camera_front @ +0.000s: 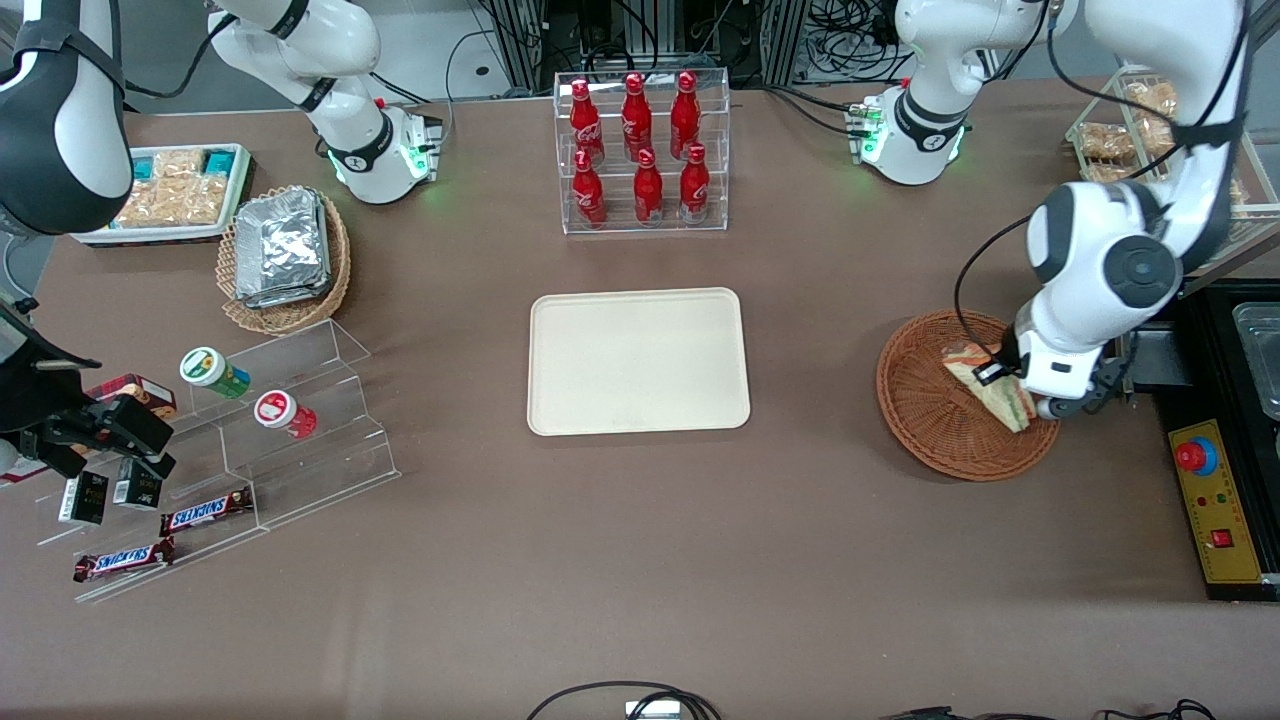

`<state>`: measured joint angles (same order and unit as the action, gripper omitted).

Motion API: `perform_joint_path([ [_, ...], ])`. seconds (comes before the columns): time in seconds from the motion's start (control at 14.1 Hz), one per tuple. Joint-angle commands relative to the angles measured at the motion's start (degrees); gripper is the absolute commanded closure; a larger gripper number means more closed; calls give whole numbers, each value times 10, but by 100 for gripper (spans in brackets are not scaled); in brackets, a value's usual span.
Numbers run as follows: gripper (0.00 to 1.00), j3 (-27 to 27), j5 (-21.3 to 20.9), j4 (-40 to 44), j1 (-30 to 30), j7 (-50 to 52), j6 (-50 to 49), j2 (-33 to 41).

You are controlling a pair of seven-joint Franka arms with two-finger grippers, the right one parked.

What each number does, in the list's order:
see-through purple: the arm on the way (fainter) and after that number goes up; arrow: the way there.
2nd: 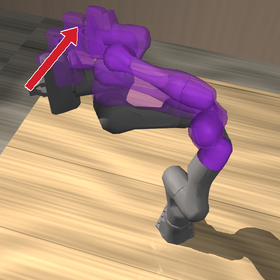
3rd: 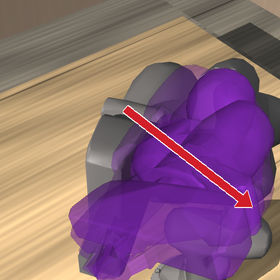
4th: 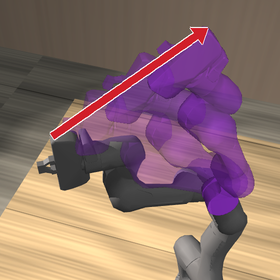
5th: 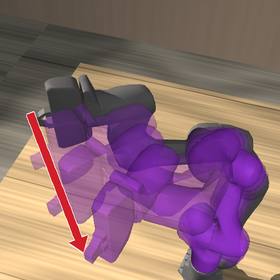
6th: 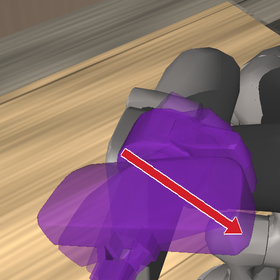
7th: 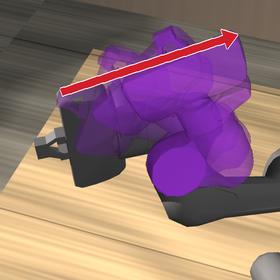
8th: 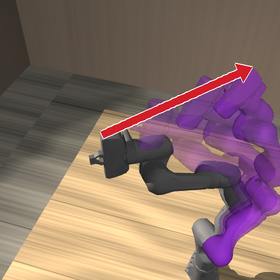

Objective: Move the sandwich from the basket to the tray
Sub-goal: 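Close the left gripper on the sandwich's upright edge, then lift the sandwich and carry it with the left gripper over the cream tray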

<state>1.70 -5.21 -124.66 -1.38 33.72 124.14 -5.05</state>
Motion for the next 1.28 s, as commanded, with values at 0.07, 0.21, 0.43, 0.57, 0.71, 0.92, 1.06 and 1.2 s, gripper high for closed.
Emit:
perform_joint_path([
  [0.07, 100, 45, -8, 132, -13, -12, -144, -5],
  [0.21, 100, 80, -7, 159, -13, -14, -160, -4],
  [0.43, 100, 150, -9, 180, -13, -58, -162, -5],
  [0.57, 100, 185, -15, 184, -13, -73, -159, -7],
  [0.71, 100, 217, -15, 185, -13, -102, -157, -10],
  [0.92, 100, 263, -14, 188, -13, -89, -154, -19],
  [1.06, 100, 288, -9, 189, -14, -83, -152, -31],
  [1.2, 100, 316, -9, 195, -14, -68, -148, -55],
])
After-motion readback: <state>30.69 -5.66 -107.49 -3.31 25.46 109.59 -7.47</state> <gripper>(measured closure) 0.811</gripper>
